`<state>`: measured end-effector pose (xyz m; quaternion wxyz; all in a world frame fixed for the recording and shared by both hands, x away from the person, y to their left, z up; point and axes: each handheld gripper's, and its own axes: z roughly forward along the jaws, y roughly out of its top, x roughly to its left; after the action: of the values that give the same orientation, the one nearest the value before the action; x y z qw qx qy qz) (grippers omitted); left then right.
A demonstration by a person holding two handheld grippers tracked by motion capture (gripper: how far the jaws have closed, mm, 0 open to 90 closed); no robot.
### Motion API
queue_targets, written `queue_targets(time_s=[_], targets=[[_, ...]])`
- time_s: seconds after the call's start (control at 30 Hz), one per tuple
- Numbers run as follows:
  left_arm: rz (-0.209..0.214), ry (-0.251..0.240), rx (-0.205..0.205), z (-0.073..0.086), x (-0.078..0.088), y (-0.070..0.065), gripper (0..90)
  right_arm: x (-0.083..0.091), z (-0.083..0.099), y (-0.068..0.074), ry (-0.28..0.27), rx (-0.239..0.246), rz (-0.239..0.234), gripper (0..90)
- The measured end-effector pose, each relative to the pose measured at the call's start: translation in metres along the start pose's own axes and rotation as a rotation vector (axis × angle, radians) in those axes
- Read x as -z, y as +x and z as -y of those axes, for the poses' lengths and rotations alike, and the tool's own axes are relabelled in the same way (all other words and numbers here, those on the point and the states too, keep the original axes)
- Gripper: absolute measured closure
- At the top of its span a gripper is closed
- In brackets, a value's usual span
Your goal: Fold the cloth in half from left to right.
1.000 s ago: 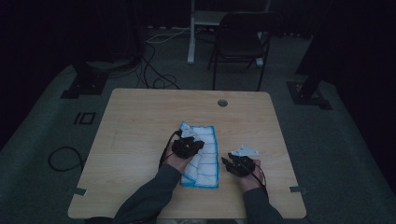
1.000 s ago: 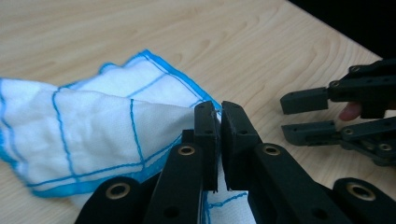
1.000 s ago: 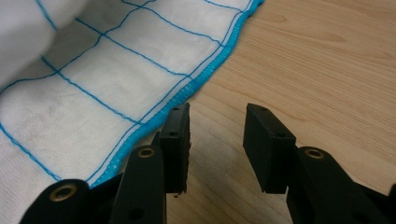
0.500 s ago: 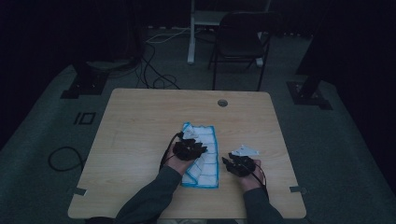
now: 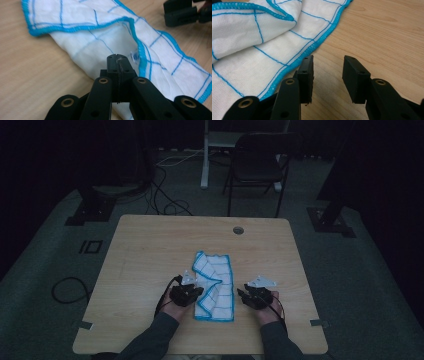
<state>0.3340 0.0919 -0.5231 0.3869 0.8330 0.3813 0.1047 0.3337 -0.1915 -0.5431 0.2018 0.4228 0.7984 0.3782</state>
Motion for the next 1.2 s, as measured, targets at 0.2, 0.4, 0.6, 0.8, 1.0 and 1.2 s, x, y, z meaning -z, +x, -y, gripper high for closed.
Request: queue_targets(time_s=[0.2, 0.4, 0.6, 0.8, 1.0, 1.2], targets=[[0.032, -0.009, -0.029, 0.003, -0.002, -0.014, 90.0, 0.0, 0.0, 0.0, -0.003, 0.0, -0.002, 61.1], [0.089, 0.0, -0.064, 0.005, -0.008, -0.031, 87.7, 0.0, 0.0, 0.0, -0.002, 0.0, -0.001, 61.0], [0.136, 0.025, -0.116, 0.01, -0.016, -0.049, 84.7, 0.0, 0.0, 0.0, -0.002, -0.001, 0.0, 61.1], [0.153, 0.032, -0.133, 0.013, -0.019, -0.058, 83.9, 0.001, -0.003, 0.0, -0.015, -0.012, -0.008, 61.1], [0.146, 0.021, -0.145, 0.017, -0.012, -0.058, 81.9, -0.002, -0.013, 0.007, -0.033, 0.01, -0.024, 61.5], [0.083, 0.007, -0.148, 0.03, 0.005, -0.047, 80.0, -0.009, -0.028, 0.018, -0.055, 0.042, -0.047, 62.2]])
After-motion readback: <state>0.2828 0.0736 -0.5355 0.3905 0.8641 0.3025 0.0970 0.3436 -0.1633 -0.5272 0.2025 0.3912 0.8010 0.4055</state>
